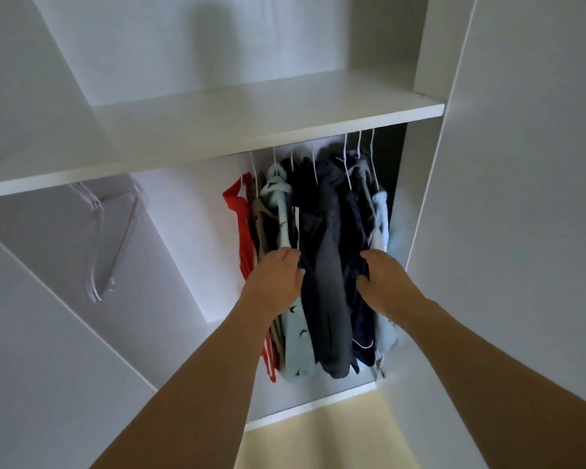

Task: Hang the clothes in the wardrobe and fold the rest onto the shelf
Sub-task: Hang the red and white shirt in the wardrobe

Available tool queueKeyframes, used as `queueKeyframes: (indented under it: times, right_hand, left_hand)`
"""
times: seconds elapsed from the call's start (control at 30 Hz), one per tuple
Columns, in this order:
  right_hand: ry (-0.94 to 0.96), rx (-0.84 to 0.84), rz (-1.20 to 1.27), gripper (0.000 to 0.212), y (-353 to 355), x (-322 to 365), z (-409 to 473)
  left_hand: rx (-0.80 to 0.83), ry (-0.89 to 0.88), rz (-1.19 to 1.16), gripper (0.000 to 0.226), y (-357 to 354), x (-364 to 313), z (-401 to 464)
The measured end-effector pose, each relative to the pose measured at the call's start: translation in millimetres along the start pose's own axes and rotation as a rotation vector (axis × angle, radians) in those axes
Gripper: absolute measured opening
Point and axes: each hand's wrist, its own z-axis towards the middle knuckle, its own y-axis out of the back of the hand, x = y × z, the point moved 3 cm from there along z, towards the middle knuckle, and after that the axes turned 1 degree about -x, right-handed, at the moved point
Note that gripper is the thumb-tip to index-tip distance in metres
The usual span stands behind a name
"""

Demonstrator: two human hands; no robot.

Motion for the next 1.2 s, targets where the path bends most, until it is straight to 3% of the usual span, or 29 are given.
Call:
queueKeyframes:
  times: [0.17,0.37,0.6,0.9,1.2]
  right_hand:
    - [-0.144,-0.008,0.011,0.049,-30.5,-15.7,-62.2]
    - [-0.342,-0.021,-0.019,0.049,-62.3,-36.9,-147.1]
    - [-0.556,-0.029,-0.057,0.051,-80.8,-61.7,-271.1]
    - [-0.809,-0.136,0.011,0.051,-72.4,-95.7,-434.3]
    - [-1.002,-0.224,0.073,0.05,-46.4,-136.9,-662.7]
  left_hand:
    - [0.107,-0.129,0.072,0.045,-29.8,-18.3,-30.6]
    - [0.19,-0.365,0.009,0.028,-75.8,-45.5,-84.7]
    - [0.331,-0.626,0.006,0.024,-111.8,-102.5,-153.7]
    - [0.476,-0.862,-0.002,0.037,-126.0,-214.6,-257.8]
    - [0.533,-1.049,-0.091,0.034,-132.7,-373.0,-427.5]
